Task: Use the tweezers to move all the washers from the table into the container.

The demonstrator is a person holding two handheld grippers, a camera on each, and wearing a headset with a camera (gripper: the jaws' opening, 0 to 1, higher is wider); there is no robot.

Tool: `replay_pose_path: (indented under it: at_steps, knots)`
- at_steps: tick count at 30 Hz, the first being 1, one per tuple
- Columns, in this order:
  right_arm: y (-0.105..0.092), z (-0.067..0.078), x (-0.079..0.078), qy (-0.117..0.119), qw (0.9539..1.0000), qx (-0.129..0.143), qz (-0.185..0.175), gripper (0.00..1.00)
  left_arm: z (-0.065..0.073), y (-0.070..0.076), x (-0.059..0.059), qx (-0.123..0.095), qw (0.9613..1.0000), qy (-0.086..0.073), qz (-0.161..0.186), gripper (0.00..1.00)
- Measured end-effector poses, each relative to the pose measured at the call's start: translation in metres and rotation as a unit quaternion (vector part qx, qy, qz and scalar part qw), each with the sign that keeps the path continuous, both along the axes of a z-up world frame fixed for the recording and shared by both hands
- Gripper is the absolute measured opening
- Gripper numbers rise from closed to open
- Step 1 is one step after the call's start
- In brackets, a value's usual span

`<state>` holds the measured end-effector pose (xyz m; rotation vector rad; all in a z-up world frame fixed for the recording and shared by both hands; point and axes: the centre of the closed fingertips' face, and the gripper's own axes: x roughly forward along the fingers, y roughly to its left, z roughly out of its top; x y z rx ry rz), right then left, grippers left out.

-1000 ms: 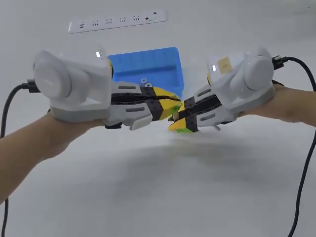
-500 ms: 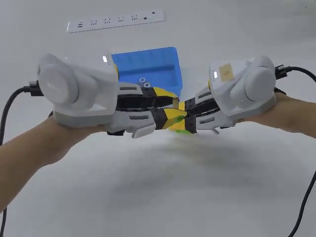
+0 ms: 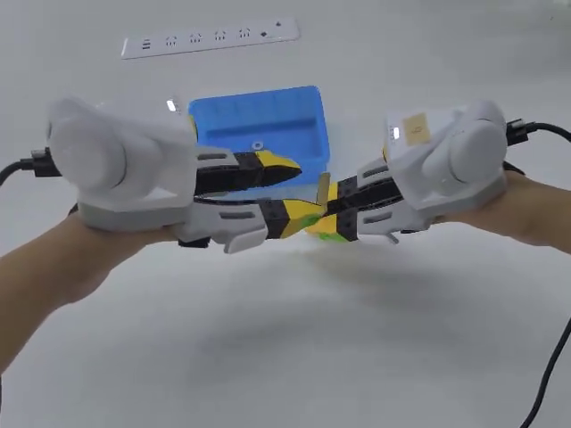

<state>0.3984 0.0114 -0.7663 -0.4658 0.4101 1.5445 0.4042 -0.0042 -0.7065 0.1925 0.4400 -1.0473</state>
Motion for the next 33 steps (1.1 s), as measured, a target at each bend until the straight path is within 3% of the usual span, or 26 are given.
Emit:
replay_pose_path:
  at_steps: [5,7,14,23,33]
  knots:
    - [-0.001,0.014,-0.001,0.000,0.9999,0.010,-0.004,0.10,0.003,0.018,-0.007,-0.011,0.9991,0.007,0.040,0.46]
    - [0.001,0.019,-0.003,0.000,0.9999,0.013,-0.003,0.10,0.003,0.025,-0.010,-0.009,0.9986,0.000,0.052,0.52]
    - [0.005,0.040,-0.005,-0.017,0.9996,0.019,0.011,0.09,0.004,0.047,-0.034,-0.007,0.9966,0.010,0.081,0.61]
    - [0.006,0.066,0.000,-0.029,0.9993,0.015,0.018,0.09,0.006,0.071,-0.041,-0.028,0.9910,0.009,0.130,0.61]
    - [0.020,0.089,0.010,-0.047,0.9984,0.000,0.033,0.09,0.007,0.082,-0.044,-0.044,0.9883,0.005,0.146,0.60]
